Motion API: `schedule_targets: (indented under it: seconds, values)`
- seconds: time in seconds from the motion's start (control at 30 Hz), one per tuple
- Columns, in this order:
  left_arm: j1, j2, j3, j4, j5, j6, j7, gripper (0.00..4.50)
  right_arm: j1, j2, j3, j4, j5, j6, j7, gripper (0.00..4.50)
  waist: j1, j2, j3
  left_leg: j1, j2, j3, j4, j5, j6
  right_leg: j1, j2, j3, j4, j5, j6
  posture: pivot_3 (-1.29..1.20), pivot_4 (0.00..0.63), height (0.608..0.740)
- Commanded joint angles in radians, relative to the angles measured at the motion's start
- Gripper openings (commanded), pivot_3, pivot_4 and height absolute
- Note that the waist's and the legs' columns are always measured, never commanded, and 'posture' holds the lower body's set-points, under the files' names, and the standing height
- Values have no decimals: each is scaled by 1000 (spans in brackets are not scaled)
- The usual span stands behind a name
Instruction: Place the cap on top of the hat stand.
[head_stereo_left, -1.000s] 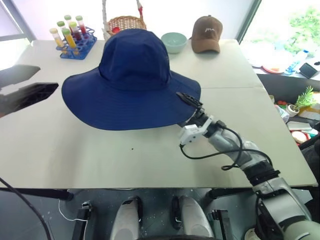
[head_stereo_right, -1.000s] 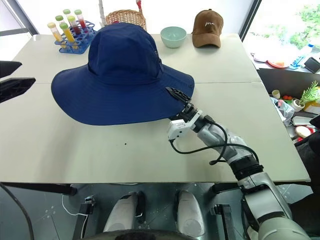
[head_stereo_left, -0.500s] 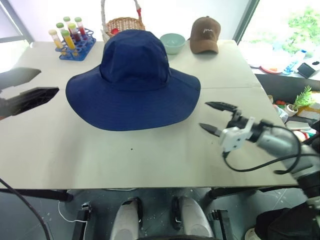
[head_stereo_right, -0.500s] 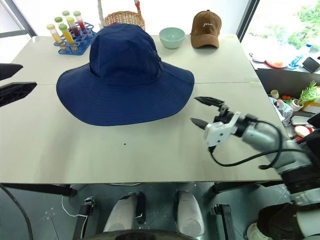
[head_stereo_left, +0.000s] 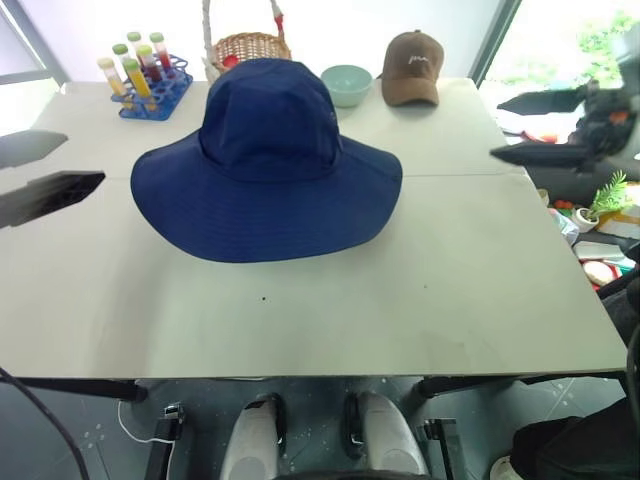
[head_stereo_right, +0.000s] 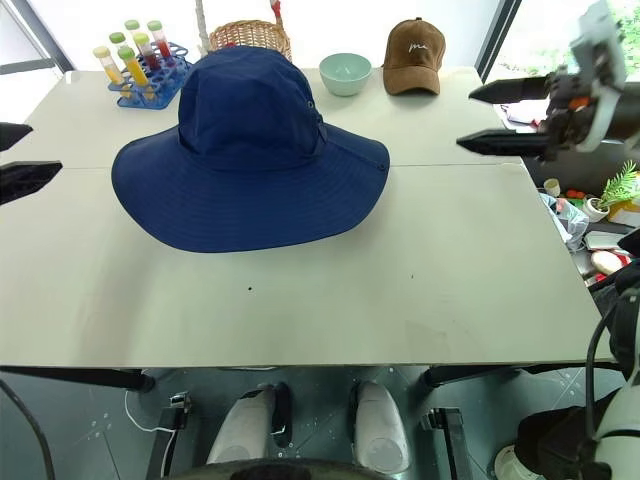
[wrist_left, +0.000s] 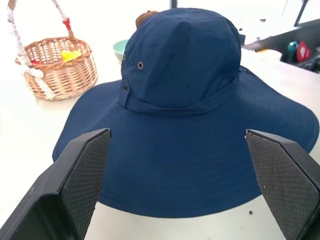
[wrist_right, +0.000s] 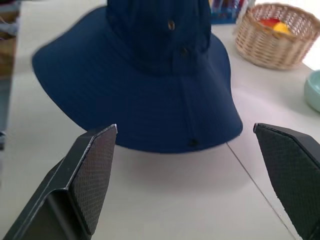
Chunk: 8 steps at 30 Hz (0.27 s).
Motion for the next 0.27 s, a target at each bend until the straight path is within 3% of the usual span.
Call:
schedule_targets:
  seconds: [0.03, 0.27]
  values:
    - [-7, 38, 86, 7, 11, 5, -13, 4500, -35, -4, 49, 77, -63, -60, 33, 4483, -1, 0, 0, 0, 0, 0, 0, 0, 0, 0, 0, 0, 0, 0, 0, 0, 150, 740]
    - [32, 50, 136, -28, 35, 31, -42, 4500, -39, 29, 39, 142, -62, -95, 33, 4483, -2, 1, 1, 0, 0, 1, 0, 0, 0, -1, 0, 0, 0, 1, 3, 0, 150, 740]
